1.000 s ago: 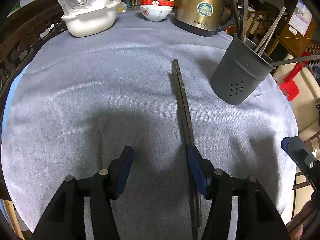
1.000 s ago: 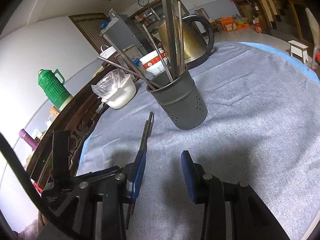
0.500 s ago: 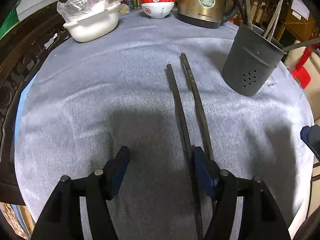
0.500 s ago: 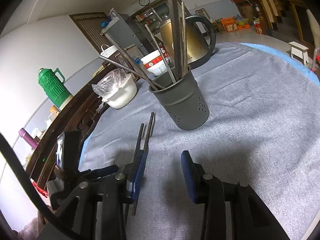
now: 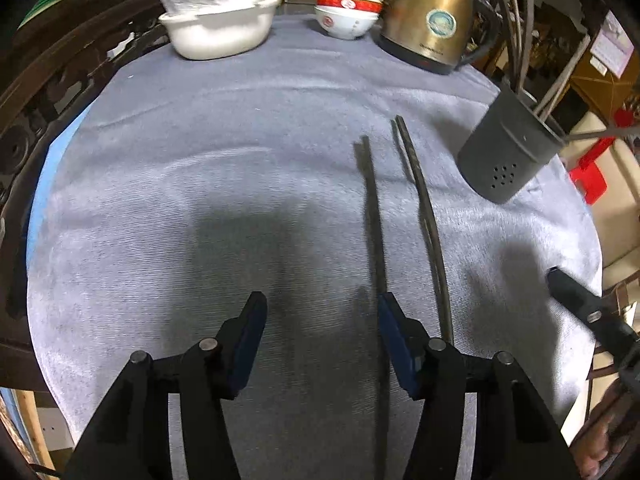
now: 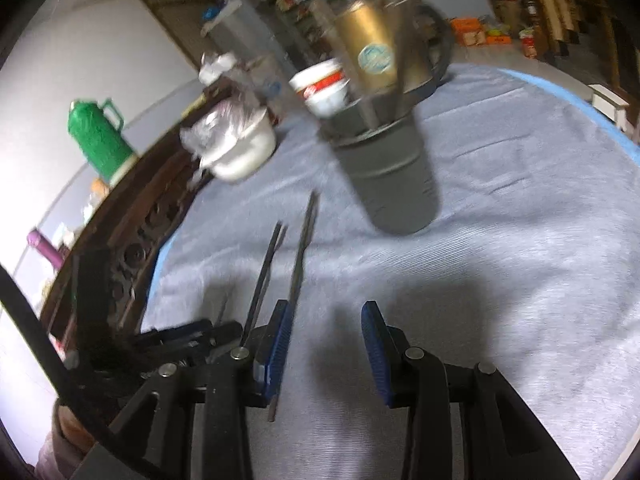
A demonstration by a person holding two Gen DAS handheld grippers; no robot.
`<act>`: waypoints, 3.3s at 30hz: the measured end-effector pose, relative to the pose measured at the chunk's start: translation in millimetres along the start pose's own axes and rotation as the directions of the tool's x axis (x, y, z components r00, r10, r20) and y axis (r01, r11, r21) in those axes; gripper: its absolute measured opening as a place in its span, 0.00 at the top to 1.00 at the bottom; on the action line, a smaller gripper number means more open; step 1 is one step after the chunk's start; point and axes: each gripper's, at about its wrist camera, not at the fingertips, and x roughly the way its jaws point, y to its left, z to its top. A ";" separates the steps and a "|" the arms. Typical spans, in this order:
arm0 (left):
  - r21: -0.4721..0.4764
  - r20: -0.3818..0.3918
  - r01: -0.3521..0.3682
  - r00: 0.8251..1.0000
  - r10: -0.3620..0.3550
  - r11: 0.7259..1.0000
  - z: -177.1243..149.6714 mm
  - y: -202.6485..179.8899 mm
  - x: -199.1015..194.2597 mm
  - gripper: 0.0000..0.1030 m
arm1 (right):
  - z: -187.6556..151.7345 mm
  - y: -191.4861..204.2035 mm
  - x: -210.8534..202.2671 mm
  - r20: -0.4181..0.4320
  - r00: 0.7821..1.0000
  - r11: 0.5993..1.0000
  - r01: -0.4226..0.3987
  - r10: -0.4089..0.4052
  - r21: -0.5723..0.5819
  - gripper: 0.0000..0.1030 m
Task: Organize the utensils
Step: 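Close the right tool on one chopstick while the left tool grasps the other, then lift both held chopsticks upright toward the grey holder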
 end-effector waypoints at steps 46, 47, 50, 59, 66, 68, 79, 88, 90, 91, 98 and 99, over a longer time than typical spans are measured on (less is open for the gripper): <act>0.065 -0.073 0.086 0.994 -0.081 0.994 5.9 -32.5 17.8 0.93 | 9.6 2.9 37.9 -0.157 0.987 1.000 0.027 -0.027 0.002 0.89; 0.067 -0.069 0.086 0.994 -0.082 0.994 4.7 -32.2 17.2 0.93 | 10.9 4.7 39.8 -0.156 0.987 1.000 0.025 -0.024 0.002 0.89; 0.075 -0.072 0.103 0.993 -0.097 0.992 -2.1 -29.9 13.6 0.93 | 16.6 10.3 47.5 -0.154 0.988 1.000 0.031 -0.031 -0.005 0.87; 0.053 -0.081 0.136 0.988 -0.132 0.989 -12.7 -10.7 -4.4 0.92 | 26.3 19.7 84.7 -0.200 0.976 0.996 0.082 -0.088 -0.038 0.69; 0.032 -0.077 0.109 0.991 -0.106 0.994 4.7 -4.1 -6.7 0.91 | 30.8 19.1 94.3 -0.204 0.965 0.985 0.147 -0.162 -0.089 0.92; 0.041 -0.081 0.089 0.993 -0.086 0.995 16.8 -8.9 -2.6 0.81 | 30.8 10.0 88.8 -0.219 0.965 0.989 0.135 -0.144 -0.055 0.92; 0.027 -0.150 0.012 0.989 -0.008 1.000 71.1 -24.1 42.3 0.58 | 23.1 -12.9 66.5 -0.277 0.951 0.989 0.146 -0.140 0.001 0.92; 0.058 -0.129 0.008 0.992 0.000 0.998 77.2 -32.8 48.7 0.94 | 29.9 -0.8 77.1 -0.262 0.946 0.981 0.181 -0.192 -0.067 0.91; 0.046 -0.125 0.010 0.992 -0.004 0.999 76.7 -30.9 47.7 0.94 | 30.5 0.3 76.6 -0.259 0.946 0.980 0.182 -0.196 -0.076 0.92; 0.036 -0.117 0.006 0.993 -0.002 0.999 74.9 -30.1 44.8 0.94 | 30.3 -0.2 75.6 -0.256 0.947 0.981 0.183 -0.195 -0.072 0.93; 0.053 0.020 -0.058 0.998 0.057 0.997 61.0 -36.7 1.1 0.94 | 31.2 6.0 60.7 -0.206 0.964 0.985 0.158 -0.169 -0.066 0.94; 0.056 0.040 -0.077 0.996 0.075 0.995 58.9 -39.4 -5.6 0.94 | 32.2 8.2 56.9 -0.193 0.968 0.986 0.152 -0.163 -0.068 0.94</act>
